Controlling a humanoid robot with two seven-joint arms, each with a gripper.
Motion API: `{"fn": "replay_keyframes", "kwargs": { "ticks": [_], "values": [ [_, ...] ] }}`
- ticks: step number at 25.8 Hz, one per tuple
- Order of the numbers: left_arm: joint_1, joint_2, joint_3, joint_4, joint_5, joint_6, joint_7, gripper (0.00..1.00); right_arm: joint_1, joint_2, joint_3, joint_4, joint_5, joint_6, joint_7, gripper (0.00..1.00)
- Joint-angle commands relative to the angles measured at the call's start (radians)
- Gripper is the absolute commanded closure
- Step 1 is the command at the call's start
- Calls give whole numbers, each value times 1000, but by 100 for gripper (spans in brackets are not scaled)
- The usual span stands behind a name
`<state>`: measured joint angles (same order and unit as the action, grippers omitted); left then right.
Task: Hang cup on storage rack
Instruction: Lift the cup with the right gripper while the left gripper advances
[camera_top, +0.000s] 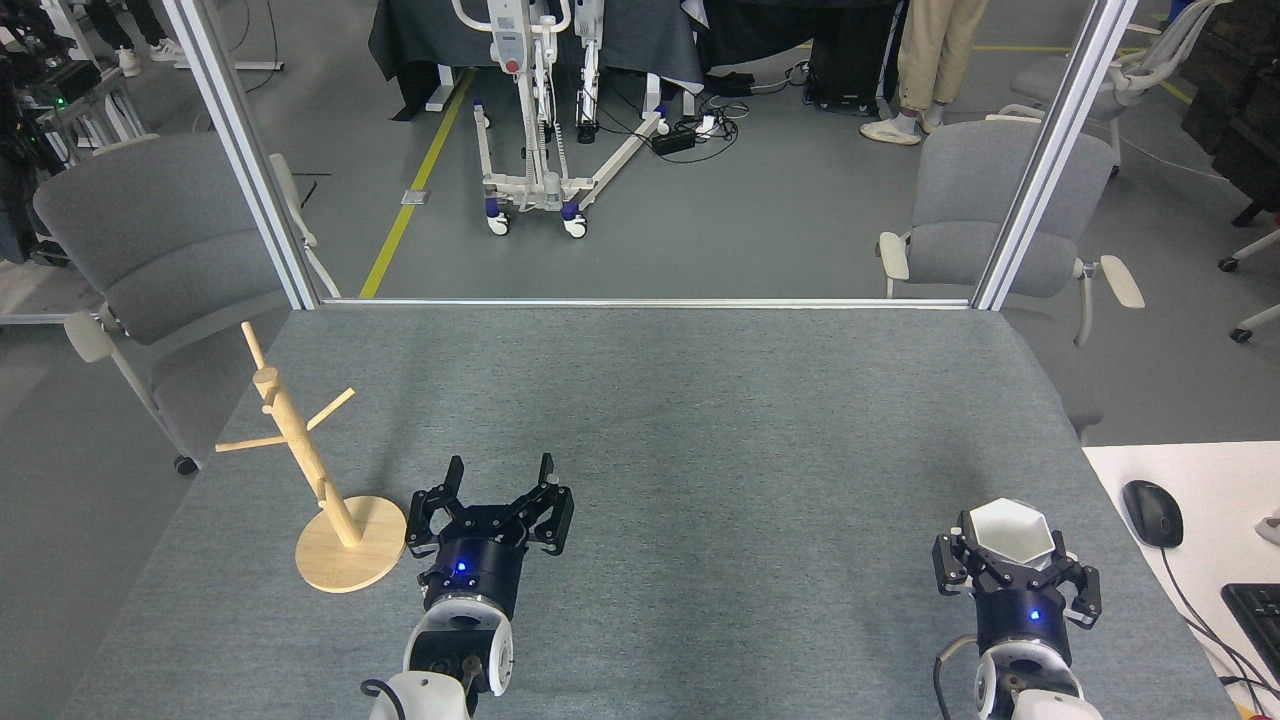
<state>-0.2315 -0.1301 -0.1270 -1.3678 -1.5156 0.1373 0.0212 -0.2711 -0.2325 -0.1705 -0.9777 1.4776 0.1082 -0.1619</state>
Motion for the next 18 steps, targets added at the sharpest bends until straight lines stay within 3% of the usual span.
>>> {"fn": "replay_keyframes", "kwargs": {
  "ticks": [1,11,18],
  "values": [
    [0,0,-2,-1,0,1,0,0,0,-1,0,4,0,-2,4,0],
    [4,1,-2,7,0,1,0,0,-2,-4,0,5,-3,1,4,0],
    [4,1,-2,6,-2,1,-1,0,-40,-7,0,67,1,1,4,0]
  ]
}}
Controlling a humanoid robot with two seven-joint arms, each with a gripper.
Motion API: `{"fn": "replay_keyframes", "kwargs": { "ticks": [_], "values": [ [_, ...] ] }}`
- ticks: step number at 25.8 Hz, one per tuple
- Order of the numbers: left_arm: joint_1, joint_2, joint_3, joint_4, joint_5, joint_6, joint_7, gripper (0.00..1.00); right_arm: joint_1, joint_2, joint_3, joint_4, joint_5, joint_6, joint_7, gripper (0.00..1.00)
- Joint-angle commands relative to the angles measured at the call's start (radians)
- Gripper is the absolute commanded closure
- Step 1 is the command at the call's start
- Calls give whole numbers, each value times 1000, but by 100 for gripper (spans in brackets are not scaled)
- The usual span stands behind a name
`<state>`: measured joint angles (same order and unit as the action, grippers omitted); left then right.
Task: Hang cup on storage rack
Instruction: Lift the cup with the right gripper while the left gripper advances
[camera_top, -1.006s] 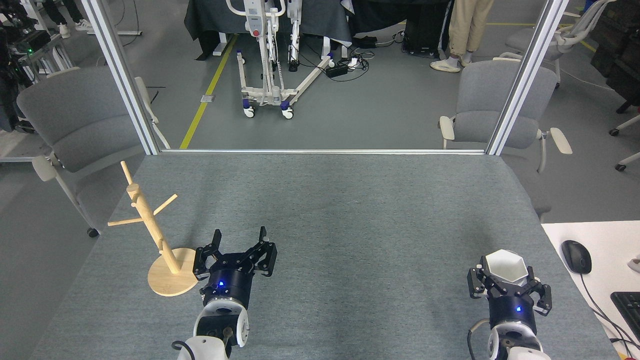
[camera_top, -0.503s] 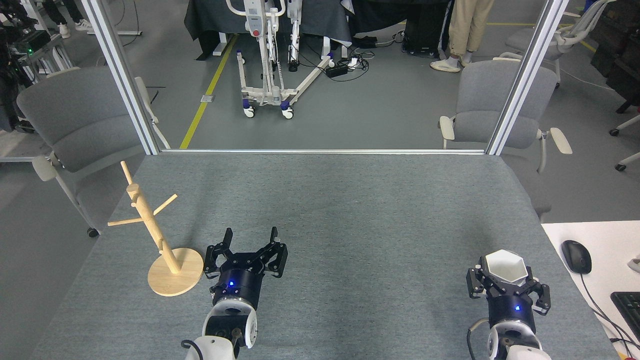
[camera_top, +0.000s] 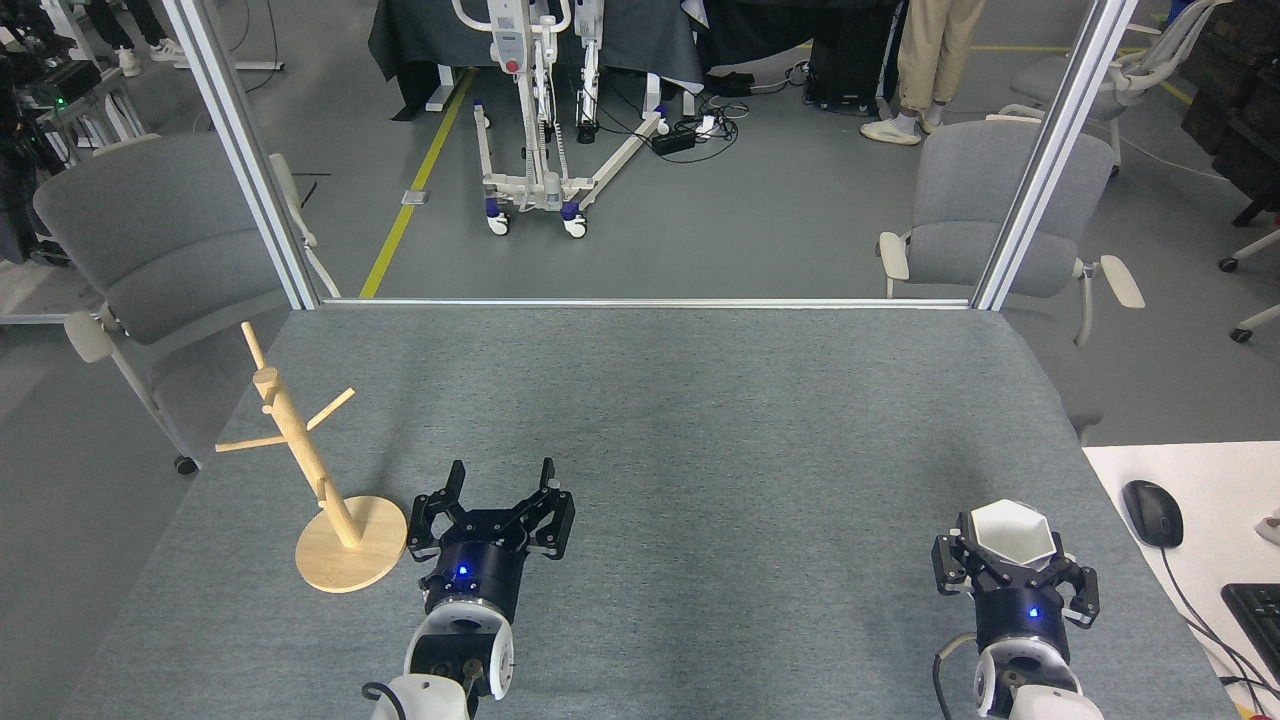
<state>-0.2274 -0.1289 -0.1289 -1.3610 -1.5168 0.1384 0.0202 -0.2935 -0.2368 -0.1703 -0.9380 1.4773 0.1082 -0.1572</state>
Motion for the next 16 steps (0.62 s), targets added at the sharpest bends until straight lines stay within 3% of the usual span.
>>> {"fn": "replay_keyframes", "kwargs": {
  "ticks": [1,14,16],
  "values": [
    [0,0,0,-1,0,1,0,0,-29,-9,0,35,1,1,-2,0],
    [-1,0,0,-1,0,3,1,0,-36,-12,0,39,-5,2,-4,3],
    [-3,0,0,0,0,4,1,0,-36,-12,0,39,-5,-4,-4,10]
  ]
}}
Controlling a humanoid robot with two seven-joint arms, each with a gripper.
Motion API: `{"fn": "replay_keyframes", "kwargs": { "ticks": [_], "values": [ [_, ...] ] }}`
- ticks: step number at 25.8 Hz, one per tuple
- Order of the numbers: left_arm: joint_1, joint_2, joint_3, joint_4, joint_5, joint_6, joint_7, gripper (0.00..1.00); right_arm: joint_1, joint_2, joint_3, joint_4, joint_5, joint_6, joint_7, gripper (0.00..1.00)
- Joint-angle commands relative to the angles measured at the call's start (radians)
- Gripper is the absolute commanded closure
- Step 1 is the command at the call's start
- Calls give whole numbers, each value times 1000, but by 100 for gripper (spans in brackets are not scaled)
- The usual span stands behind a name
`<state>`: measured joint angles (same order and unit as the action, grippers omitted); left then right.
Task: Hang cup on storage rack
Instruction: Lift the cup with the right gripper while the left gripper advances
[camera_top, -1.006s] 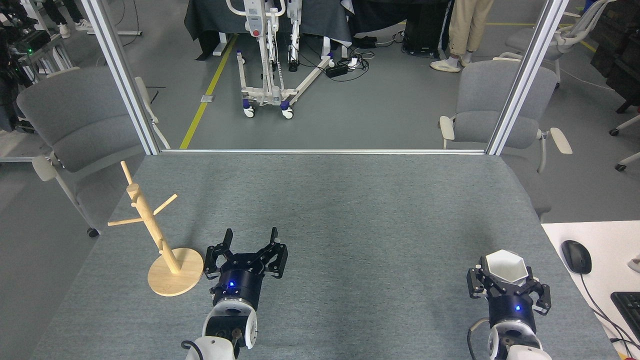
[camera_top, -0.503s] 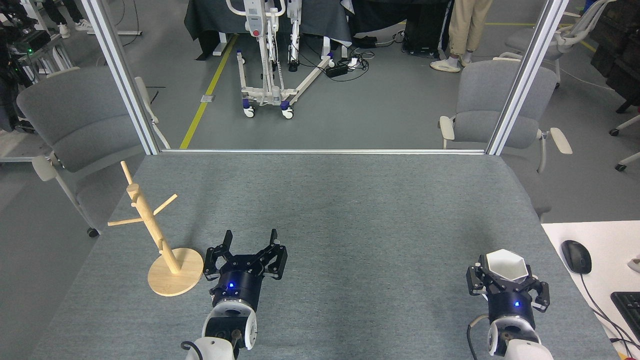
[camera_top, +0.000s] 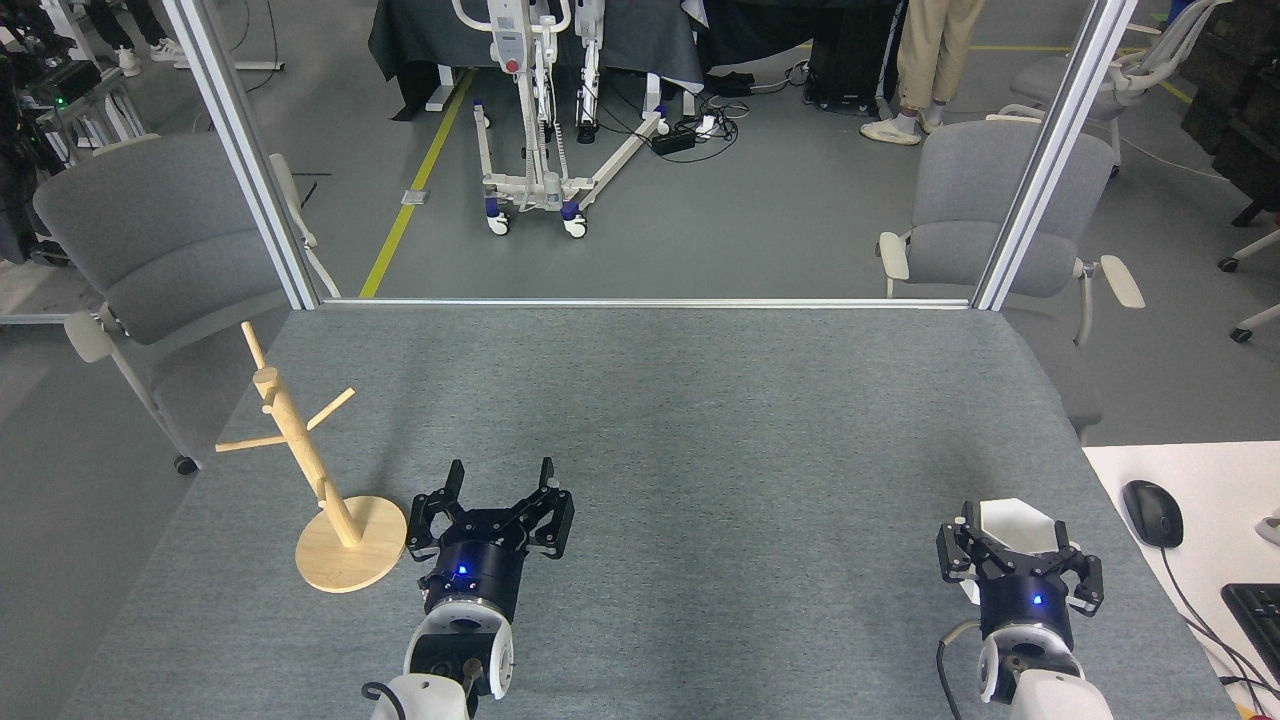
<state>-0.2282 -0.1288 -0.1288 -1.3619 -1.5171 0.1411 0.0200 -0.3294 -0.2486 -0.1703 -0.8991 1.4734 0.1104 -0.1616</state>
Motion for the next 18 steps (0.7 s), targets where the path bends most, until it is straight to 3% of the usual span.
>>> {"fn": "replay_keyframes", "kwargs": {
  "ticks": [1,4,9,12,18],
  "values": [
    [-2,0,1,0,0,2,1,0,0,-1,0,0,-2,-9,1,17],
    [0,0,1,0,0,3,0,0,0,-1,-2,0,-2,-11,1,43],
    [0,0,1,1,0,5,0,0,1,-4,0,0,-1,-40,2,62],
    [-2,0,1,1,0,6,0,0,1,-21,-2,0,-2,-74,2,69],
    [-2,0,1,0,0,5,0,0,0,-23,-5,-4,-2,-129,2,69]
  ]
}}
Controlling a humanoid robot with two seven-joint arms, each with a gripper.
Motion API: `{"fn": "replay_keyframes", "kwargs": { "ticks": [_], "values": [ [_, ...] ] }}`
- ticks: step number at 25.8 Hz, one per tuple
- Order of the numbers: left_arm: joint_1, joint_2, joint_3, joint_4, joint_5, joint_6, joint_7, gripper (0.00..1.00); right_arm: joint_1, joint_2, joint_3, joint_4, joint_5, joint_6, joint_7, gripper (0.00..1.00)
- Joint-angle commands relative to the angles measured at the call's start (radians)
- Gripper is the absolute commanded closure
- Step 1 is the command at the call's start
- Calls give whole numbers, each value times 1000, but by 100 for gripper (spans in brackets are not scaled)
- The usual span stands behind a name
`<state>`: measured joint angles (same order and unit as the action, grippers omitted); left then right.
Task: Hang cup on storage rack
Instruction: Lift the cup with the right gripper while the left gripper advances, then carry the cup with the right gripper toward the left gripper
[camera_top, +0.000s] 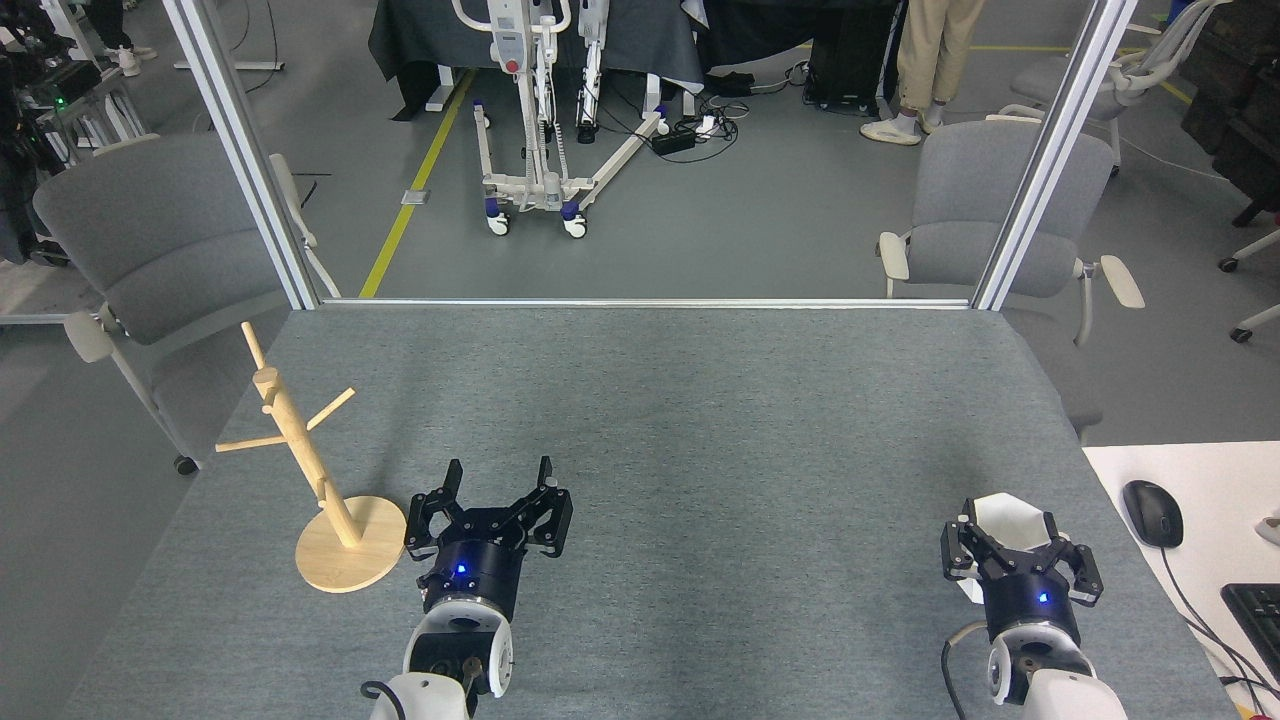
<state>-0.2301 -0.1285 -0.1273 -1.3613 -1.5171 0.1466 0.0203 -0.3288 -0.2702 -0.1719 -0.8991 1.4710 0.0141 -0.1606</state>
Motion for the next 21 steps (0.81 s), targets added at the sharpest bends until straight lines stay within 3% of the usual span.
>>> {"fn": "replay_keyframes", "kwargs": {
  "ticks": [1,5,10,17,21],
  "values": [
    [0,0,0,-2,0,-1,0,0,-1,-1,-4,-11,-1,-48,1,70],
    [2,1,0,-5,0,-1,4,0,-3,-9,-12,-40,-3,-65,9,70],
    [6,3,-2,-10,0,-9,6,0,-6,-30,-20,-123,-9,-63,21,77],
    [23,7,-140,-9,-14,-2,6,0,-32,-12,-34,-342,-11,23,133,80],
    [38,4,-215,-4,-31,-2,6,0,-39,13,-29,-468,-8,60,279,81]
  ]
}}
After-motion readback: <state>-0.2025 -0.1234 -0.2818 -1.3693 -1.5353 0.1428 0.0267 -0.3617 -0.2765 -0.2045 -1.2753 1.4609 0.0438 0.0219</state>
